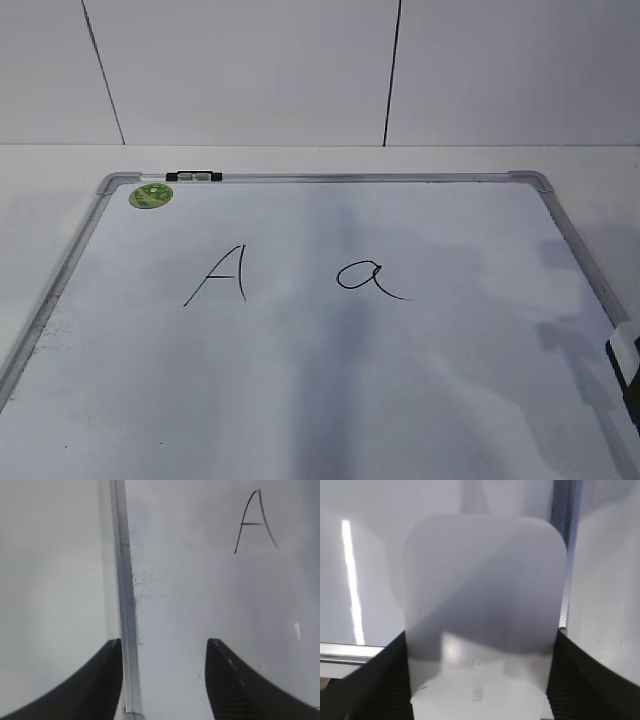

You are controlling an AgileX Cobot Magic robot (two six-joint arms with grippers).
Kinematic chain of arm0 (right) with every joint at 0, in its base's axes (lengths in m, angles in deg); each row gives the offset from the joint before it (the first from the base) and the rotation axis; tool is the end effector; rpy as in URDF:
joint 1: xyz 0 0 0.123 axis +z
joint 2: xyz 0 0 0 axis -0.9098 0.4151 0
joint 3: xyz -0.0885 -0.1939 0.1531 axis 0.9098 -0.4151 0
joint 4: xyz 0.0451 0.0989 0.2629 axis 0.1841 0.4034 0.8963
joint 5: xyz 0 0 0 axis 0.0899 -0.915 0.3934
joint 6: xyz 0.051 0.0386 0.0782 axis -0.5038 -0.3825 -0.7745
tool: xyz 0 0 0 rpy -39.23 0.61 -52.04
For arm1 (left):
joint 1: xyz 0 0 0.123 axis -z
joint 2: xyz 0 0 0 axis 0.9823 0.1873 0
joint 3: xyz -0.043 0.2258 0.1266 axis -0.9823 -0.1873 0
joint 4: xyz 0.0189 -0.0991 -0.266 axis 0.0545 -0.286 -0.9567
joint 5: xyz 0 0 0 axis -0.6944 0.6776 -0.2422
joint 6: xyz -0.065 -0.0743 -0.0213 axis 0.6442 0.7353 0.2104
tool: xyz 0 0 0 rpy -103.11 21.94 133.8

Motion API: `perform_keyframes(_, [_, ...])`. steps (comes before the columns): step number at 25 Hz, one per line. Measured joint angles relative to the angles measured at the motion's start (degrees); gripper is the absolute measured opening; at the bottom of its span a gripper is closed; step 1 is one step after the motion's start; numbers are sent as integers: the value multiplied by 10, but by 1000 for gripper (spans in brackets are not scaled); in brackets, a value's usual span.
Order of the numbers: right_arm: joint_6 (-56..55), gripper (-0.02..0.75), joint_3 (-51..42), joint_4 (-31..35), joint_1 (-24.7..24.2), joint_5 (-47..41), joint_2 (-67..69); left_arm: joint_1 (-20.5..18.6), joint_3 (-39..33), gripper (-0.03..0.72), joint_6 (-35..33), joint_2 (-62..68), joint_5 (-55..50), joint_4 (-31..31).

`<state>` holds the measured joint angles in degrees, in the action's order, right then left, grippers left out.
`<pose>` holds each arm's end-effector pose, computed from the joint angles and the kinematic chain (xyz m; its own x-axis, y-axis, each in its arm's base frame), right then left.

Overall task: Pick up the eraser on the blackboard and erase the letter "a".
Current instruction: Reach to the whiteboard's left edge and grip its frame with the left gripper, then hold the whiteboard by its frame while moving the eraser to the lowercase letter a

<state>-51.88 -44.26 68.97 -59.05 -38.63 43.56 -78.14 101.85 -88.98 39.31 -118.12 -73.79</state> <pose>0.2286 0.0355 0.1825 -0.9917 -0.0295 -0.1250 -0.0429 0.9935 0.1054 0.2343 -0.0276 0.2488 -0.8686 -0.0569 -0.4922 0.0707 0.9690 -0.2369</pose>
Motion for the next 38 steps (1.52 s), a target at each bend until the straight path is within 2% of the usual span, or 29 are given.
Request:
perform_keyframes(13, [0, 564, 0, 0, 0, 0, 0, 0, 18, 402, -31, 175, 29, 9])
perform_keyframes(22, [0, 564, 0, 0, 0, -1, 0, 0, 99, 401, -34, 261, 24, 23])
perform_keyframes(31, [0, 564, 0, 0, 0, -1, 0, 0, 191, 361, -35, 364, -36, 25])
perform_keyframes(38, [0, 564, 0, 0, 0, -1, 0, 0, 212, 361, -49, 418, -42, 28])
